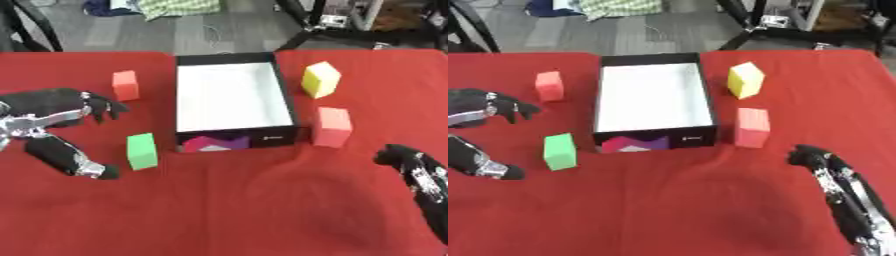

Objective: Pick up objects on the table and place them in the box.

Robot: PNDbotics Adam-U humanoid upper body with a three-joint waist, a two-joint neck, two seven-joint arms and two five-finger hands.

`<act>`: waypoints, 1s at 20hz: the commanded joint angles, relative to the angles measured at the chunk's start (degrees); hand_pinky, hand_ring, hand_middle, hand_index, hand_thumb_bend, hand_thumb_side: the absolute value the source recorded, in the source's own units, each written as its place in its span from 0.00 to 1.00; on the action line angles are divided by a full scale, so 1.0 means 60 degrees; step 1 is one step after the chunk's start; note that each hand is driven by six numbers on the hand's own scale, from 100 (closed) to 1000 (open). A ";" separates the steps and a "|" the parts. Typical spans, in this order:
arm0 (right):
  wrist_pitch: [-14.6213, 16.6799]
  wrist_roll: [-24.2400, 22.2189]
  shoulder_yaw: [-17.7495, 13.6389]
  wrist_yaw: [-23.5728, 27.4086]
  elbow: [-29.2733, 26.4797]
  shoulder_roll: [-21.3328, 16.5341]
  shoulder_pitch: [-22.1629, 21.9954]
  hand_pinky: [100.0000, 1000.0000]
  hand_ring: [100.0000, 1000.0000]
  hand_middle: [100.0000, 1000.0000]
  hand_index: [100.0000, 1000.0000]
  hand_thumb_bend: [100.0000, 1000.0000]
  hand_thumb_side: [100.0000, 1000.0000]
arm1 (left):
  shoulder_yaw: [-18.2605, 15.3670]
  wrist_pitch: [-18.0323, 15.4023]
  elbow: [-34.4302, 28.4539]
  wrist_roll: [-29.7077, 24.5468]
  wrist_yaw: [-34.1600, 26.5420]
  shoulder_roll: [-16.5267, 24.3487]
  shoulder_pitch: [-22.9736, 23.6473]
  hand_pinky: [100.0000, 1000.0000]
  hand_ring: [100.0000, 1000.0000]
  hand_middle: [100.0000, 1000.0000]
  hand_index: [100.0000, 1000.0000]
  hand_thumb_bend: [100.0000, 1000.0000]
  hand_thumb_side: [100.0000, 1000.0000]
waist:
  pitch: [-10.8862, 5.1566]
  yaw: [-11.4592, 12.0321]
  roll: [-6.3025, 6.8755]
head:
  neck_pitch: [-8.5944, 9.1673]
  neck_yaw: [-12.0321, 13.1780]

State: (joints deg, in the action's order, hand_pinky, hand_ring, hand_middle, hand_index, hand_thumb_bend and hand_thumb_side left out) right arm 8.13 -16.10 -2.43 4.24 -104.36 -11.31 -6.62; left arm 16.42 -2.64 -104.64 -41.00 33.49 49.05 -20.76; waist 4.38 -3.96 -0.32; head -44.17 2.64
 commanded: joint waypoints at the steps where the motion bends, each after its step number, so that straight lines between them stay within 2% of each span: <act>1: 0.0013 -0.0021 -0.0002 -0.0039 -0.0103 -0.0166 0.0021 1.00 0.76 0.69 0.79 0.00 0.69 | 0.0220 0.0038 0.0336 0.0009 0.0277 0.0260 -0.0341 0.77 0.69 0.73 0.96 0.62 0.67 | -0.0272 -0.0026 0.0130 | 0.0008 0.0033; 10: 0.0012 -0.0042 0.0013 -0.0027 -0.0101 -0.0171 0.0022 1.00 0.76 0.69 0.79 0.00 0.68 | 0.0800 0.0175 0.1340 0.0367 0.0834 -0.0327 -0.0856 0.76 0.69 0.73 0.96 0.53 0.68 | -0.0281 -0.0055 0.0121 | 0.0008 0.0057; 20: 0.0004 -0.0058 0.0029 -0.0010 -0.0093 -0.0173 0.0029 1.00 0.76 0.69 0.79 0.00 0.69 | 0.1150 0.0177 0.2425 0.0857 0.1869 -0.0965 -0.1159 0.75 0.68 0.72 0.95 0.52 0.68 | -0.0302 -0.0068 0.0113 | 0.0008 0.0077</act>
State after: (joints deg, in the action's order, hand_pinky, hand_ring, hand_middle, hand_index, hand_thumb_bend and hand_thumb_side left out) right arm 8.07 -16.21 -2.35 4.24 -104.34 -11.31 -6.63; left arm 23.58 -1.59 -90.37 -36.50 43.87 42.61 -26.51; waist 4.32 -4.29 -0.31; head -44.17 2.96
